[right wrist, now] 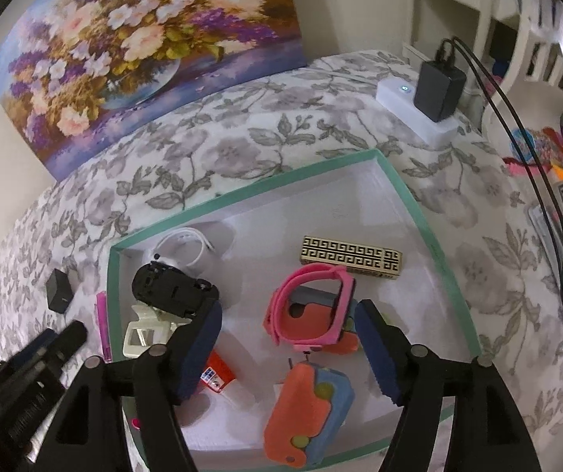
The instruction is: Organize rigid objects
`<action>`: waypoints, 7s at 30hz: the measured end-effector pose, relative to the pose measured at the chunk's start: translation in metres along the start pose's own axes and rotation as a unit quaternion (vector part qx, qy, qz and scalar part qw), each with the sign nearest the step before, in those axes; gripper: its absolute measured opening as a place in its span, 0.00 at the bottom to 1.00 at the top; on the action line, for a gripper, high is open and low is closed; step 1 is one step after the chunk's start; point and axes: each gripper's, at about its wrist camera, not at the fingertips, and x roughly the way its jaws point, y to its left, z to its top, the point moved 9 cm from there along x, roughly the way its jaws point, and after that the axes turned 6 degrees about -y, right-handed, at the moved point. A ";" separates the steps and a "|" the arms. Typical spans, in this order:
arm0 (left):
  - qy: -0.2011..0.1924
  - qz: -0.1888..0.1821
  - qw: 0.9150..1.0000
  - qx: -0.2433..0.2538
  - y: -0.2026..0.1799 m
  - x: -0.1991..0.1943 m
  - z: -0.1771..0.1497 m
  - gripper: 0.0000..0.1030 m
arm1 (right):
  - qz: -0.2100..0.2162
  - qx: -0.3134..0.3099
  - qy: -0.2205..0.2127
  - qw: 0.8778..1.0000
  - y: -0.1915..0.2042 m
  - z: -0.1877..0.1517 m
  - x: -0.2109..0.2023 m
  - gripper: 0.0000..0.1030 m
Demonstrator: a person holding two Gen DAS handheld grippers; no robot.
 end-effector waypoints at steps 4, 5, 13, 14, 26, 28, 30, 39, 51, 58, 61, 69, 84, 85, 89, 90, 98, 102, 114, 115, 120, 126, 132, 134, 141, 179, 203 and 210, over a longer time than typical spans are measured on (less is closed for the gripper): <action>0.001 0.016 0.999 -0.033 0.027 0.001 0.004 0.58 | 0.002 -0.016 -0.002 1.000 0.013 -0.002 -0.001 0.81; 0.000 0.020 0.999 -0.039 0.034 0.001 0.004 0.59 | 0.001 -0.018 -0.002 1.000 0.015 -0.002 -0.001 0.81; -0.002 0.043 0.997 -0.069 0.073 0.002 0.008 0.74 | 0.000 -0.033 -0.008 0.999 0.032 -0.005 -0.002 0.96; -0.003 0.044 0.997 -0.070 0.078 0.002 0.009 0.78 | 0.000 -0.033 -0.009 0.999 0.033 -0.004 -0.003 0.99; -0.004 0.067 0.991 -0.117 0.145 0.000 0.011 0.84 | 0.084 -0.062 -0.034 0.994 0.107 -0.004 -0.014 1.00; -0.004 0.067 0.990 -0.124 0.154 0.000 0.011 0.84 | 0.103 -0.075 -0.027 0.991 0.127 -0.009 -0.012 1.00; -0.005 0.066 0.989 -0.130 0.163 -0.001 0.012 0.84 | 0.112 -0.092 -0.022 0.989 0.143 -0.015 -0.009 1.00; 0.005 0.057 0.987 -0.148 0.186 0.004 0.010 0.84 | 0.111 -0.147 -0.008 0.983 0.188 -0.035 0.000 0.90; 0.020 0.041 0.989 -0.138 0.195 0.026 0.021 0.84 | 0.113 -0.176 0.022 0.978 0.212 -0.045 0.025 0.70; 0.028 0.017 0.992 -0.119 0.191 0.046 0.037 0.84 | 0.112 -0.172 0.061 0.977 0.220 -0.055 0.054 0.54; 0.033 0.013 0.993 -0.109 0.185 0.058 0.042 0.84 | 0.103 -0.174 0.070 0.977 0.221 -0.056 0.063 0.49; 0.055 0.000 0.994 -0.094 0.167 0.095 0.044 0.77 | 0.087 -0.180 0.081 0.976 0.220 -0.055 0.083 0.36; 0.063 -0.006 0.996 -0.067 0.143 0.116 0.052 0.48 | 0.083 -0.189 0.073 0.976 0.222 -0.054 0.086 0.31; 0.062 -0.004 0.996 -0.066 0.143 0.116 0.051 0.47 | 0.084 -0.188 0.073 0.976 0.222 -0.055 0.085 0.30; 0.063 0.005 0.997 -0.054 0.143 0.110 0.046 0.43 | 0.087 -0.183 0.075 0.976 0.218 -0.059 0.080 0.25; 0.065 0.003 0.996 -0.056 0.141 0.107 0.042 0.43 | 0.090 -0.178 0.077 0.977 0.216 -0.061 0.079 0.25; 0.063 0.000 0.994 -0.083 0.146 0.073 0.008 0.42 | 0.104 -0.161 0.090 0.977 0.212 -0.082 0.066 0.20; 0.059 -0.003 0.994 -0.094 0.146 0.052 -0.005 0.42 | 0.115 -0.152 0.094 0.977 0.212 -0.092 0.058 0.20; 0.002 -0.016 0.995 -0.101 0.124 -0.011 -0.010 0.42 | 0.142 -0.099 0.053 0.984 0.180 -0.085 0.000 0.20; -0.002 -0.019 0.995 -0.097 0.118 -0.016 -0.010 0.42 | 0.141 -0.094 0.048 0.984 0.177 -0.082 -0.003 0.20; -0.017 -0.034 0.997 -0.066 0.083 -0.035 -0.015 0.42 | 0.131 -0.054 0.017 0.990 0.141 -0.066 -0.022 0.20; -0.014 -0.051 0.998 -0.027 0.035 -0.036 -0.026 0.42 | 0.100 -0.017 -0.013 0.995 0.088 -0.046 -0.035 0.20; -0.004 -0.067 0.998 0.005 -0.004 -0.025 -0.038 0.42 | 0.088 0.002 -0.016 0.996 0.057 -0.035 -0.030 0.21; 0.003 -0.071 0.997 0.017 -0.015 -0.020 -0.042 0.42 | 0.087 0.004 -0.016 0.996 0.052 -0.034 -0.028 0.21; 0.019 -0.083 0.996 0.041 -0.042 -0.007 -0.050 0.42 | 0.080 0.006 -0.010 0.997 0.034 -0.030 -0.019 0.21; 0.008 -0.027 1.000 0.003 0.020 -0.018 -0.057 0.54 | 0.052 -0.034 0.013 0.998 0.044 -0.050 -0.017 0.26; 0.004 0.040 0.999 -0.033 0.089 -0.031 -0.092 0.85 | 0.050 -0.109 0.006 0.993 0.079 -0.100 -0.050 0.69; -0.008 0.038 0.998 -0.042 0.101 -0.039 -0.100 0.91 | 0.043 -0.117 0.003 0.992 0.080 -0.108 -0.056 0.79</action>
